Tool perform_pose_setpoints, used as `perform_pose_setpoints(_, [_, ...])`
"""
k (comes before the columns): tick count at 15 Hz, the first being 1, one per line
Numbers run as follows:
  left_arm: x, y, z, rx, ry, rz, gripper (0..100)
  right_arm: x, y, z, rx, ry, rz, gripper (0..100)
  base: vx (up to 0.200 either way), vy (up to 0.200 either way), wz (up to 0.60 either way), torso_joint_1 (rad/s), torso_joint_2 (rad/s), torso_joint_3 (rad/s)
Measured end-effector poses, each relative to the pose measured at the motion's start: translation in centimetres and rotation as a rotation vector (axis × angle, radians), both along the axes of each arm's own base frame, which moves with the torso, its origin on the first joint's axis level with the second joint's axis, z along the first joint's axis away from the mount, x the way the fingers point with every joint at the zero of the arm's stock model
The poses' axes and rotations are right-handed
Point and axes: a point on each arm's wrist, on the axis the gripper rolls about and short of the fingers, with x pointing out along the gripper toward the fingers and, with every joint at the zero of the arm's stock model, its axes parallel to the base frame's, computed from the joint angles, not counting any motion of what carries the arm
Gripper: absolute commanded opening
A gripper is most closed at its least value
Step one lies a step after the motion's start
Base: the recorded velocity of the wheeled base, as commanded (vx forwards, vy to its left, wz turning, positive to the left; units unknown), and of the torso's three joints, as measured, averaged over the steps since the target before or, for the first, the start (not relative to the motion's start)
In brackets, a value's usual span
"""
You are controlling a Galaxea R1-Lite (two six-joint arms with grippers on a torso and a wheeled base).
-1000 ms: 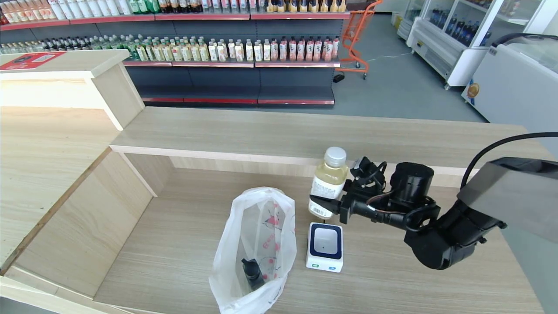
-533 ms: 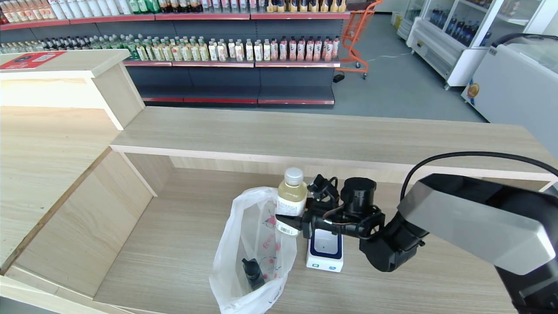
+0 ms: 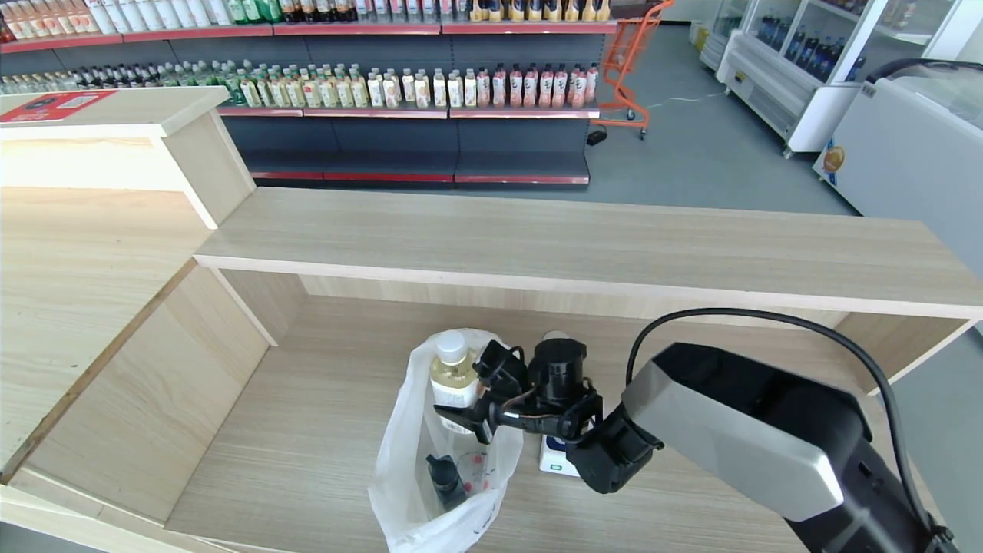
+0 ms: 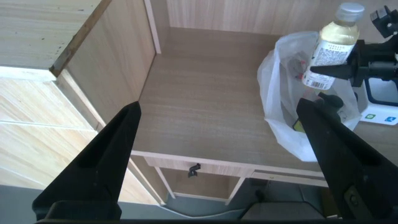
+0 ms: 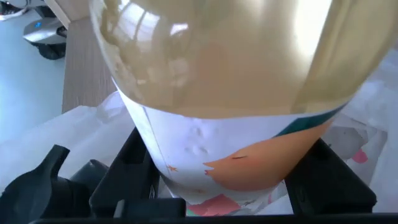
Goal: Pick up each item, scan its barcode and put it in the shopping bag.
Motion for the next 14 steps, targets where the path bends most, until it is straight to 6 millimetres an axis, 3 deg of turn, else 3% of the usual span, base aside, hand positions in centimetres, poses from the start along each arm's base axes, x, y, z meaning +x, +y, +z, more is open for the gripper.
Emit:
perform_pose_setpoints(5, [0.0,0.0,0.0,0.000,0.000,0.000,100,0.3,0.5,-2.6,-0.040,-0.032,-0.006,0,0.000,0.000,0.00,0.000,0.00,0.000])
perform_pose_setpoints(6, [0.0,0.0,0.0,0.000,0.000,0.000,100,0.4,0.4,-2.9,-0.045,-0.031,-0.022,100,0.000,0.000,0.00,0.000,0.00,0.000])
perform_pose_setpoints(10, [0.0,0.0,0.0,0.000,0.000,0.000,100,0.4,0.3,-3.2,-0.049,-0.008,-0.072,100,0.000,0.000,0.00,0.000,0.00,0.000])
perform_pose_setpoints(14, [0.0,0.0,0.0,0.000,0.000,0.000,100,-0.2,-1.2,0.3,0.056,0.170,-0.123,100,0.000,0.000,0.00,0.000,0.00,0.000])
